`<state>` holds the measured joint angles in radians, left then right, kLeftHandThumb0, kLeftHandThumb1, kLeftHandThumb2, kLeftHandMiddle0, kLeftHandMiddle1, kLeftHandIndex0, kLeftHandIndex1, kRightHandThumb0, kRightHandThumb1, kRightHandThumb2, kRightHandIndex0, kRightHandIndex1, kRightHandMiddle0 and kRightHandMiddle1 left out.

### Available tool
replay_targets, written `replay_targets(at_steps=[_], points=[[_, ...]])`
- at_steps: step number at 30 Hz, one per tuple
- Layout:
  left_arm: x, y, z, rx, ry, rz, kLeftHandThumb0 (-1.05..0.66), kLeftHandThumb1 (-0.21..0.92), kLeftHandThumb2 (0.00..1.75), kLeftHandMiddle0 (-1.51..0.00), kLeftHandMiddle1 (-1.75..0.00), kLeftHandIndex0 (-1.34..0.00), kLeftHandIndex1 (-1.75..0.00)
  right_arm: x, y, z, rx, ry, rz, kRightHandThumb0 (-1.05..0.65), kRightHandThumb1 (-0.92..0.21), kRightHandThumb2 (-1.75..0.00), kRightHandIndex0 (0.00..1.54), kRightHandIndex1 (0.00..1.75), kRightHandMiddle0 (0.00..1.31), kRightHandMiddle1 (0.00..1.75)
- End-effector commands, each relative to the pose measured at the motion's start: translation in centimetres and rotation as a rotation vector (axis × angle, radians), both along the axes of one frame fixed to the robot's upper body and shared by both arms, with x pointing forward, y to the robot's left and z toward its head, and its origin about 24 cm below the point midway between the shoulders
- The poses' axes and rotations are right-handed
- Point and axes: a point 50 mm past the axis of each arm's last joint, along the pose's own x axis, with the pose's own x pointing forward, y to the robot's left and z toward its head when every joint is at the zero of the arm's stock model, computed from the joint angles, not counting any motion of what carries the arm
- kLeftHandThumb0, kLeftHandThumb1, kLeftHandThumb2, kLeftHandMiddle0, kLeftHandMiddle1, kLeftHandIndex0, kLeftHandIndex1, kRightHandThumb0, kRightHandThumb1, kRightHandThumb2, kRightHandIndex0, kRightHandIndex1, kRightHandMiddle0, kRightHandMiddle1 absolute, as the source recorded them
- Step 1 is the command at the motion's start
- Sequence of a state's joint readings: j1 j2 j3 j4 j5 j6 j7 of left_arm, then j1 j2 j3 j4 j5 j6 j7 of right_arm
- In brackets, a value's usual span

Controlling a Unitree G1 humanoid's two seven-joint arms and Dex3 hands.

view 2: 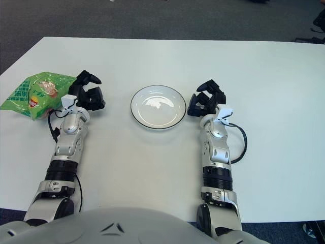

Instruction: Put the snack into the plate.

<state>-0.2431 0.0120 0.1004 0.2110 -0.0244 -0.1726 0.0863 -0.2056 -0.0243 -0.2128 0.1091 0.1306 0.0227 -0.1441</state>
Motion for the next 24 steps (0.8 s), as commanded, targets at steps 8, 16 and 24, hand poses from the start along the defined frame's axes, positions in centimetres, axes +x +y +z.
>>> replay_targets(at_steps=[8, 16, 24], points=[[-2.27, 0.79, -4.33, -0.007, 0.162, 0.052, -0.49, 0.28, 1.35, -1.3, -1.75, -0.64, -1.75, -2.08, -0.09, -4.1, 0.038, 0.158, -0.01, -0.01, 0.06, -1.75, 0.88, 1.75, 0.67, 1.75], [-2.31, 0.84, -4.2, -0.021, 0.151, 0.056, -0.49, 0.28, 1.36, -1.3, -1.75, -0.64, -1.75, -1.92, 0.0, -4.06, 0.038, 0.156, 0.002, -0.01, 0.06, -1.75, 0.88, 1.75, 0.67, 1.75], [-2.33, 0.87, -4.13, -0.018, 0.15, 0.057, -0.49, 0.28, 1.36, -1.3, -1.75, -0.64, -1.75, -1.78, -0.02, -4.09, 0.033, 0.16, 0.006, -0.01, 0.06, -1.75, 0.88, 1.75, 0.67, 1.75]])
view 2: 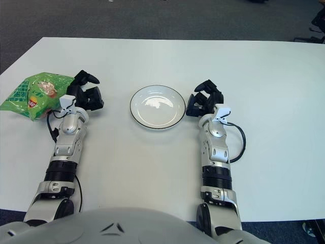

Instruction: Put the snack into the plate.

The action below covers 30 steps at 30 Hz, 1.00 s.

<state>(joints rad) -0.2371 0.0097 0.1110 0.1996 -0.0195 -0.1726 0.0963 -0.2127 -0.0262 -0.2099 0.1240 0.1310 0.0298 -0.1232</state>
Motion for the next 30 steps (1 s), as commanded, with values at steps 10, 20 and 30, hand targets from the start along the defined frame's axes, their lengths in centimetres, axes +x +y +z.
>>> replay_targets(at_steps=[10, 20, 30], points=[[-2.3, 0.6, -4.0, 0.002, 0.134, 0.042, -0.5, 0.28, 1.37, -1.3, -1.75, -0.65, -1.75, -1.8, -0.2, -4.0, 0.037, 0.15, -0.022, -0.01, 0.06, -1.75, 0.88, 1.75, 0.67, 1.75], [-3.1, -0.4, -1.8, 0.137, -0.014, 0.101, -0.48, 0.31, 1.33, -1.28, -1.75, -0.62, -1.75, -1.6, -0.2, -4.0, 0.038, 0.144, -0.014, -0.01, 0.06, -1.75, 0.88, 1.75, 0.67, 1.75], [-3.4, -0.8, -0.8, 0.231, -0.123, 0.104, -0.48, 0.32, 1.31, -1.26, -1.75, -0.61, -1.75, -1.4, -0.1, -4.1, 0.035, 0.148, -0.014, -0.01, 0.06, -1.75, 0.88, 1.75, 0.67, 1.75]])
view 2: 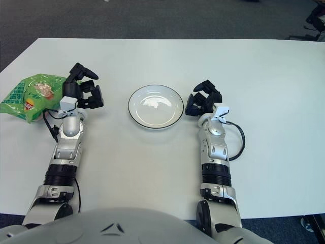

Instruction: Put the snack into the plate.

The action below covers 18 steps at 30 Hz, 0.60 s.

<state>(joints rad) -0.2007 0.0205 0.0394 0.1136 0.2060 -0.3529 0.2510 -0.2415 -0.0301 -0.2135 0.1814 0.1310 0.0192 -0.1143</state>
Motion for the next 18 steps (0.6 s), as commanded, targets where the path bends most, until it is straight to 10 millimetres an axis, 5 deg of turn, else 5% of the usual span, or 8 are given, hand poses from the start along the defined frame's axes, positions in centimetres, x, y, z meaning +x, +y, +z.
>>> replay_targets(at_steps=[1, 18], points=[[-2.0, 0.4, -3.4, 0.034, 0.102, 0.039, -0.48, 0.32, 1.31, -1.26, -1.75, -0.61, -1.75, -2.0, -0.2, -3.7, 0.031, 0.131, -0.026, -0.01, 0.06, -1.75, 0.88, 1.75, 0.67, 1.75], [-4.0, 0.0, 0.0, 0.32, -0.057, 0.135, -0.48, 0.31, 1.32, -1.29, -1.75, -0.62, -1.75, -1.8, -0.3, -3.8, 0.041, 0.128, -0.029, -0.01, 0.06, -1.75, 0.88, 1.74, 0.67, 1.75]])
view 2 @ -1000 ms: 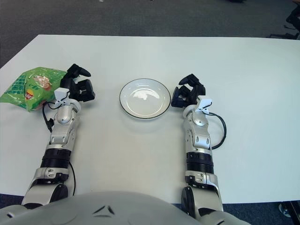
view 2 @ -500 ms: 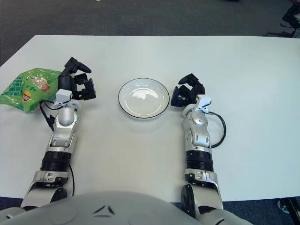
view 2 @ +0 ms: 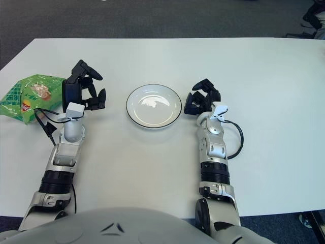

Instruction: Put the snack into the plate.

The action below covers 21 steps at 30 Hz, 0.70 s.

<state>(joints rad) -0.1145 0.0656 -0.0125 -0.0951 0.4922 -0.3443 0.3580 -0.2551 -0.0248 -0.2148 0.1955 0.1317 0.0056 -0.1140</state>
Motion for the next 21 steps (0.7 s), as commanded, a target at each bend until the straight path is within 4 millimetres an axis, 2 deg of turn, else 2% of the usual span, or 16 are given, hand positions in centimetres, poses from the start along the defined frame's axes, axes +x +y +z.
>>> replay_targets(at_steps=[1, 13, 19, 21], points=[[-1.6, 0.6, -2.4, 0.059, 0.094, 0.061, -0.48, 0.31, 1.32, -1.29, -1.75, -0.62, -1.75, -2.1, -0.4, -3.9, 0.035, 0.141, -0.031, -0.01, 0.06, -1.75, 0.88, 1.74, 0.67, 1.75], [-1.8, 0.9, -1.9, 0.338, 0.104, 0.109, -0.47, 0.34, 1.29, -1.3, -1.75, -0.59, -1.75, -2.0, -0.5, -4.0, 0.023, 0.144, -0.031, -0.01, 0.06, -1.75, 0.88, 1.75, 0.67, 1.75], [-0.8, 1.7, -1.8, 0.493, 0.064, 0.188, -0.47, 0.35, 1.28, -1.32, -1.75, -0.59, -1.75, -2.0, -0.5, -4.0, 0.027, 0.143, -0.028, -0.01, 0.06, -1.75, 0.88, 1.75, 0.67, 1.75], [-0.4, 2.6, -1.6, 0.591, 0.056, 0.23, -0.47, 0.34, 1.28, -1.31, -1.75, -0.59, -1.75, -2.0, -0.5, -4.0, 0.03, 0.142, -0.032, -0.01, 0.06, -1.75, 0.88, 1.75, 0.67, 1.75]])
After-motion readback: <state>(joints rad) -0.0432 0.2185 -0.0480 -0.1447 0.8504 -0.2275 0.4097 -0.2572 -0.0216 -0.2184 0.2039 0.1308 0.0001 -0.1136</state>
